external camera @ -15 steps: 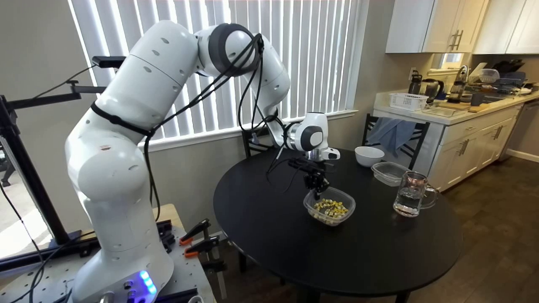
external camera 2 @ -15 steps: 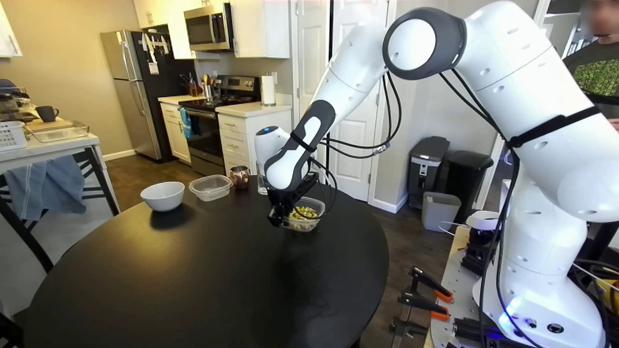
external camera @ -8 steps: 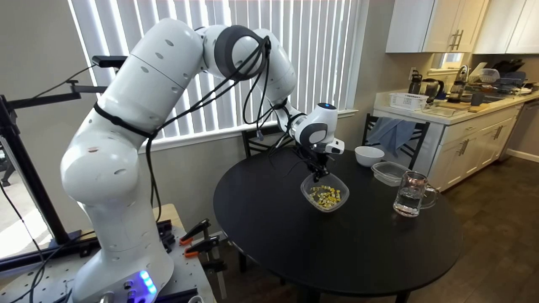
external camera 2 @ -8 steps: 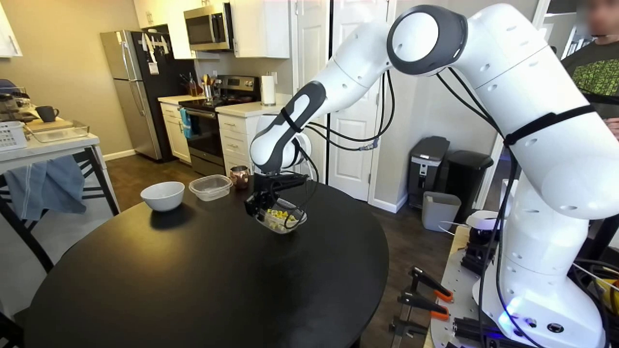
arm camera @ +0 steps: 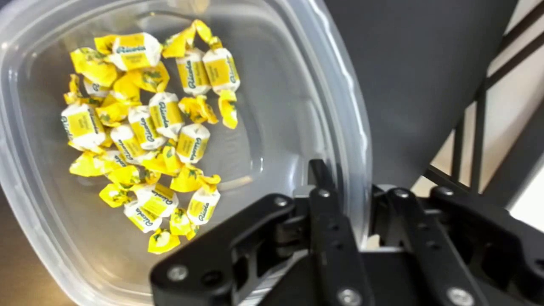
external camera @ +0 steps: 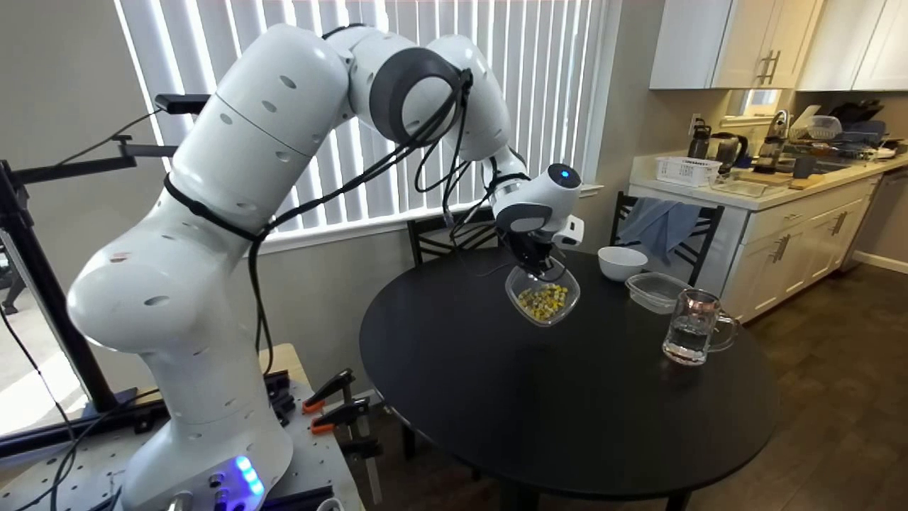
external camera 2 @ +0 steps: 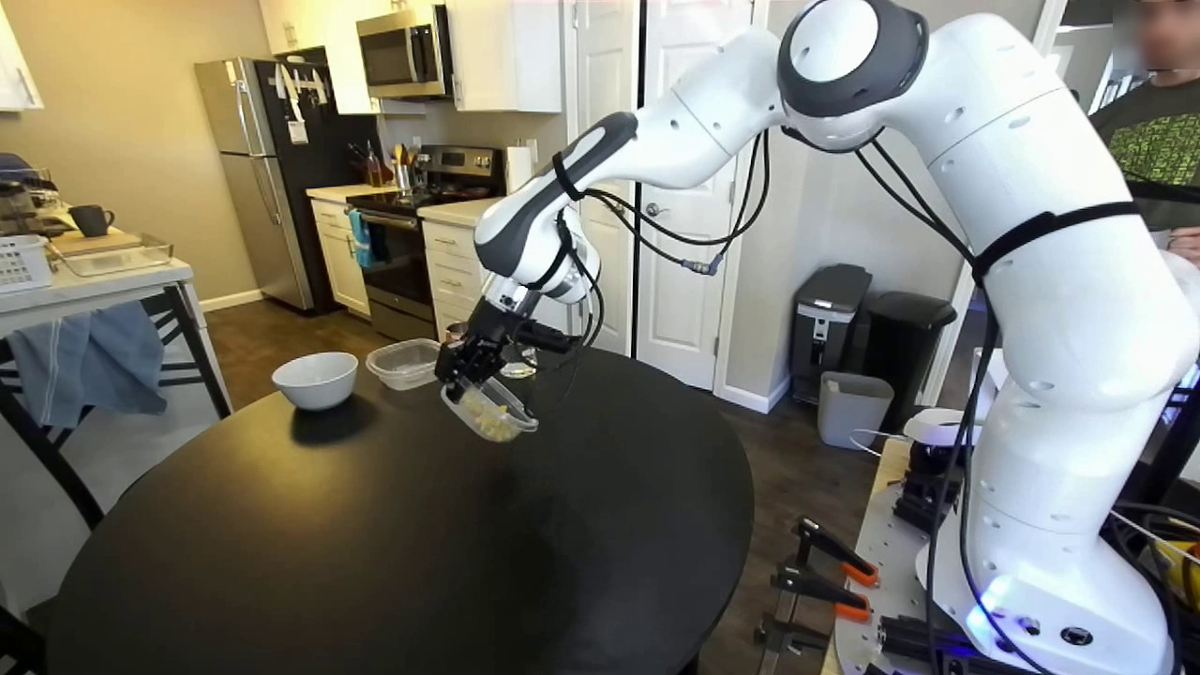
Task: Pour the contents from the transparent bowl onto the table
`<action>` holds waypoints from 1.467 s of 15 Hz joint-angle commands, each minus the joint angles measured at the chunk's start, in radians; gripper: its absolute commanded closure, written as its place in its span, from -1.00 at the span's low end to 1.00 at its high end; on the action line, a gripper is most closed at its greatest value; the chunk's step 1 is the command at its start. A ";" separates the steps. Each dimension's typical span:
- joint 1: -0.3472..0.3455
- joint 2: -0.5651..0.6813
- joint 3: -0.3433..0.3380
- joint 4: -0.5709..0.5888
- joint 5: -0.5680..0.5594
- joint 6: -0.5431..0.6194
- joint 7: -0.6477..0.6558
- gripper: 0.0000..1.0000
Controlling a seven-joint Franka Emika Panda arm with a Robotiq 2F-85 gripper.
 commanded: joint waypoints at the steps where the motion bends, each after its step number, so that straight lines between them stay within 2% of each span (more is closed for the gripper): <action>1: -0.146 -0.007 0.177 -0.029 0.174 0.011 -0.263 0.97; 2: -0.199 0.005 0.239 -0.032 0.197 0.009 -0.331 0.97; 6: -0.359 0.076 0.418 -0.039 0.303 -0.028 -0.599 0.97; 8: -0.428 0.120 0.482 -0.051 0.337 -0.065 -0.722 0.97; 10: -0.480 0.175 0.514 -0.055 0.340 -0.125 -0.829 0.97; 11: -0.462 0.177 0.472 -0.042 0.393 -0.190 -0.907 0.97; 13: -0.454 0.216 0.428 -0.020 0.428 -0.308 -1.000 0.97; 19: -0.342 0.236 0.219 0.066 0.535 -0.771 -1.189 0.97; 20: -0.403 0.301 0.294 0.078 0.459 -0.785 -1.168 0.97; 21: -0.301 0.247 0.160 0.110 0.561 -0.913 -1.209 0.97; 22: -0.281 0.252 0.134 0.128 0.575 -0.969 -1.208 0.97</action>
